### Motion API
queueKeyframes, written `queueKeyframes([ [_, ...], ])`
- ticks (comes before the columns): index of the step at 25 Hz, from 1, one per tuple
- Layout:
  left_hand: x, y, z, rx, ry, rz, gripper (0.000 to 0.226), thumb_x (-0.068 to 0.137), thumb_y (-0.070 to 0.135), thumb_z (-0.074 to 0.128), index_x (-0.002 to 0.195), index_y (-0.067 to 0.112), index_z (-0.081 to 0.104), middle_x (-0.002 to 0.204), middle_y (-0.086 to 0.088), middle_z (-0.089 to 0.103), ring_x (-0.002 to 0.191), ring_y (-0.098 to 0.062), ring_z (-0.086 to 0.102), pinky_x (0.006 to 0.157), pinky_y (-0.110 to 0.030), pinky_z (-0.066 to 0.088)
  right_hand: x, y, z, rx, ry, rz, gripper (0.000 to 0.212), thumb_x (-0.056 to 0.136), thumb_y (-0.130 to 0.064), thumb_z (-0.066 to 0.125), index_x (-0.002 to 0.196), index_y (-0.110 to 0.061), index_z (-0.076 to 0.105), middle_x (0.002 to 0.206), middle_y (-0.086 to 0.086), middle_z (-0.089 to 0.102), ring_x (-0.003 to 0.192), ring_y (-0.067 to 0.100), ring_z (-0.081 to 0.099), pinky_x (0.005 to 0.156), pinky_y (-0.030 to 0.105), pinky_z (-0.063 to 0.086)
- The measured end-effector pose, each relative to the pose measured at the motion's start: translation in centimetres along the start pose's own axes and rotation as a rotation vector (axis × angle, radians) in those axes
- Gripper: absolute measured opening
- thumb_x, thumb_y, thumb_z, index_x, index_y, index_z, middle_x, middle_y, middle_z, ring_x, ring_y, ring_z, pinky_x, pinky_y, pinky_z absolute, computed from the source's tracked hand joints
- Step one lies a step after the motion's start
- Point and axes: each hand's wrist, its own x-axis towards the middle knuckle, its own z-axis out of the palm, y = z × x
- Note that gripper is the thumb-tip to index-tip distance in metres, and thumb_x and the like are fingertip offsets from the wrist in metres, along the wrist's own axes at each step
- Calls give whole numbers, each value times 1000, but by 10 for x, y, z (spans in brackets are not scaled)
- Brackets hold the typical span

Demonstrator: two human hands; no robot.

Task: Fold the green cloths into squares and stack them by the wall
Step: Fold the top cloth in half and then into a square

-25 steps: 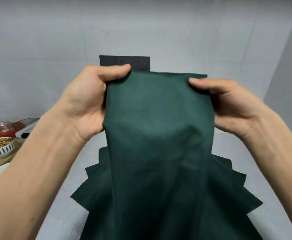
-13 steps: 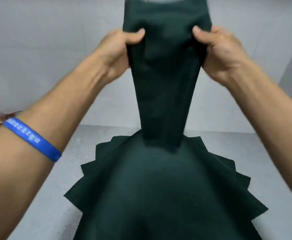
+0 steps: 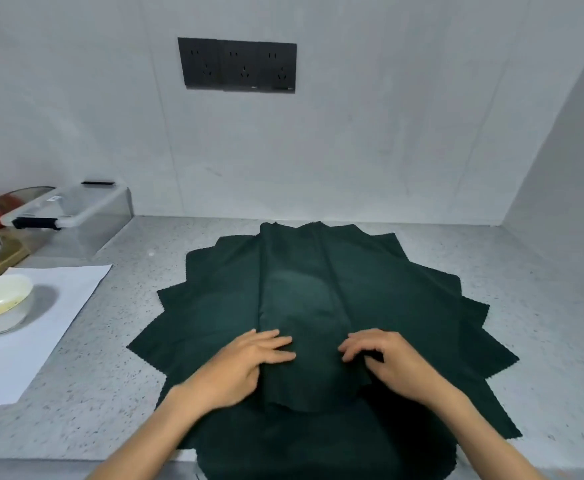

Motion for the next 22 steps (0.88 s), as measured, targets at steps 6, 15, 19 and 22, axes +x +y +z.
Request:
queueKeyframes([
  [6,9,11,2,-109,85,-195,46,103,38,35,149,34,36,159,18,16,148,-1,3,119,-17,-1,51,-20,-7,79,181,336,21,87,-11,60,86,-29,69,76,-12,73,79,5,67,79,26,53],
  [15,21,31,24,142,-23,-311,80,83,68,-3,156,35,1,161,14,-18,144,-4,-28,122,-40,-11,98,-11,32,-27,313,489,13,89,-15,60,96,-26,65,66,-10,60,71,9,60,66,27,48],
  [19,27,35,23,123,-65,-299,74,89,66,3,156,34,3,162,14,-17,144,-4,-28,122,-42,-10,92,-8,33,-56,389,469,12,91,-14,59,92,-25,65,66,-11,60,64,4,58,56,22,42],
  [22,29,38,22,132,-67,-293,67,96,63,10,156,34,3,162,13,-15,145,-5,-26,122,-43,-10,88,-9,33,-65,406,472,13,90,-13,59,91,-25,65,69,-11,61,64,5,58,57,24,45],
])
